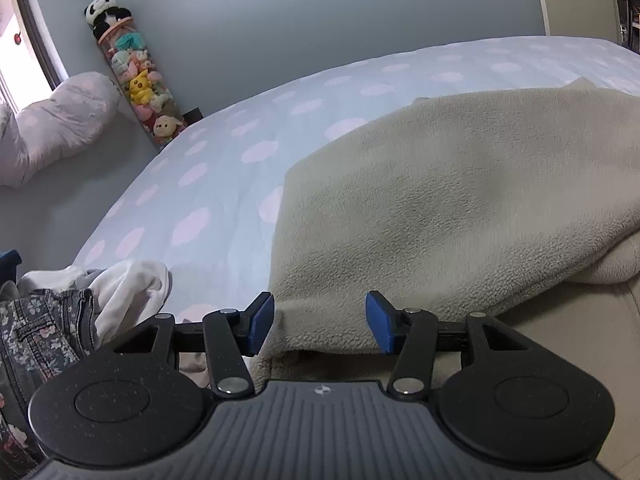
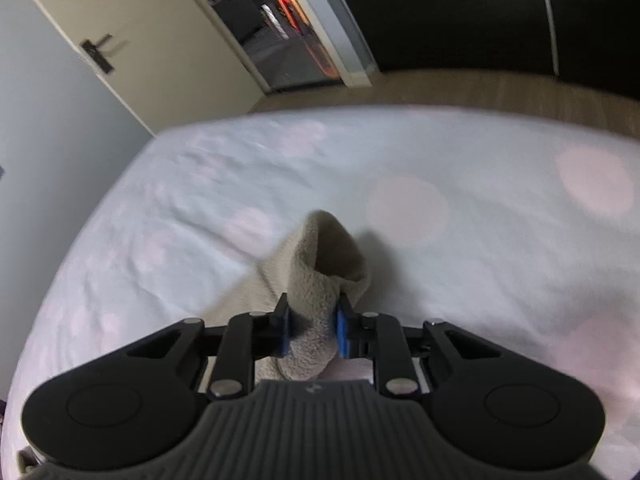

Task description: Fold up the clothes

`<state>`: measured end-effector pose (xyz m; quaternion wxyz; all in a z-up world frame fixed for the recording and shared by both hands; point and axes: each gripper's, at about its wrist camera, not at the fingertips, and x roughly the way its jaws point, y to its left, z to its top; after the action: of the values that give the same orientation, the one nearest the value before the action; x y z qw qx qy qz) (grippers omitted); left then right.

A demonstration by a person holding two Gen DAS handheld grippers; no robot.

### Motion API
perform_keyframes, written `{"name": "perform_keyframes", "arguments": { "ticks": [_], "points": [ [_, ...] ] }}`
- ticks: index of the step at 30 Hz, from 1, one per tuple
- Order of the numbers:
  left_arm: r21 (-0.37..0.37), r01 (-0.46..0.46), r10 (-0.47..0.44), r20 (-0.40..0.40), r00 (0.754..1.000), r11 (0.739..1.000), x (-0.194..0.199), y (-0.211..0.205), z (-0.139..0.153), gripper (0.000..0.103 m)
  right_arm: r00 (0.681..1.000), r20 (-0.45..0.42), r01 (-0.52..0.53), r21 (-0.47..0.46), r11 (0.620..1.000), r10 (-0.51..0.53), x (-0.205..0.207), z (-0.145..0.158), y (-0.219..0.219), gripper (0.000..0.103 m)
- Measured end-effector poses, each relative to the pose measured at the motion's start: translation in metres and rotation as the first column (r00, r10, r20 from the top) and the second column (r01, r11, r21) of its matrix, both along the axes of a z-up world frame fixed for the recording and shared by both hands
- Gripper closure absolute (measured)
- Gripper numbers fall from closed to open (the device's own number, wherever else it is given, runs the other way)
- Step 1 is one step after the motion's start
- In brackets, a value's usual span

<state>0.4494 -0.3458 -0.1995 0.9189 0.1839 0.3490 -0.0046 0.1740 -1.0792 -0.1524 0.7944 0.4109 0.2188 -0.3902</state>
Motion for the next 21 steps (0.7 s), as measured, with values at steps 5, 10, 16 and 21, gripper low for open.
{"name": "perform_keyframes", "arguments": {
  "ticks": [5,10,16,21],
  "points": [
    [0.01,-0.003,0.003,-0.004,1.0,1.0,-0.003,0.009,0.009,0.054,0.996,0.073,-0.043,-0.075,0.996,0.049,0.023,0.079,0.032,0.08],
    [-0.012,0.001,-0.001,0.015,1.0,1.0,-0.006,0.024,0.018,0.054,0.973,0.153,-0.144,-0.188,0.972,0.174,0.067,0.174,0.094,0.08],
    [-0.011,0.036,-0.036,-0.024,0.999,0.999,-0.007,0.038,0.018,0.054,0.926,0.155,-0.284,-0.31,0.907,0.343,0.133,0.257,0.207,0.08],
    [-0.017,0.043,-0.043,-0.023,0.999,0.999,-0.01,0.051,0.024,0.054,0.864,0.144,-0.4,-0.388,0.831,0.483,0.184,0.292,0.317,0.08]
  ]
}}
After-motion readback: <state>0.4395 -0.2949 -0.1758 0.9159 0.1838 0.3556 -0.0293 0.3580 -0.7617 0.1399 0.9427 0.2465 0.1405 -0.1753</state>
